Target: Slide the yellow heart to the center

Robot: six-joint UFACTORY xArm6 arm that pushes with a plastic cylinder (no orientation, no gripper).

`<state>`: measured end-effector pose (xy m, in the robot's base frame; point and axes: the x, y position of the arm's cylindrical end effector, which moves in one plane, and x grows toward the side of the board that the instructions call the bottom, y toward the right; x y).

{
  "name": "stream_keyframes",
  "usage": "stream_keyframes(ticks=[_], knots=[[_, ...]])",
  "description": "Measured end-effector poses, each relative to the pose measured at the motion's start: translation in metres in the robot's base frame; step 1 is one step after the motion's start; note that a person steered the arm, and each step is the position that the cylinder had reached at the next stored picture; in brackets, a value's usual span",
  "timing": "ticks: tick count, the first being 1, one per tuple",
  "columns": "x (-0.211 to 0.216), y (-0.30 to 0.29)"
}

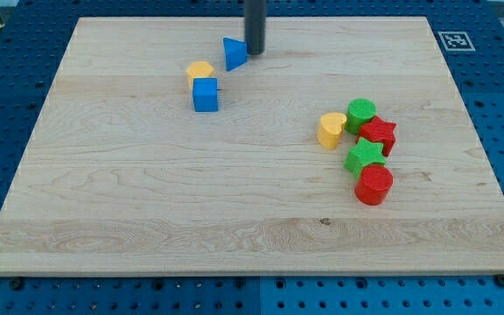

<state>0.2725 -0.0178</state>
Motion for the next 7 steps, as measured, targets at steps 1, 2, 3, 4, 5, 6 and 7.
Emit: stream_keyframes(ticks=[1,2,3,4,5,6,7], knots=[[0.02,-0.013],[0.005,0.021],[0.054,0.12],[0.09,0.129],[0.073,0.07],[0.103,0.055],[0.125,0.084]])
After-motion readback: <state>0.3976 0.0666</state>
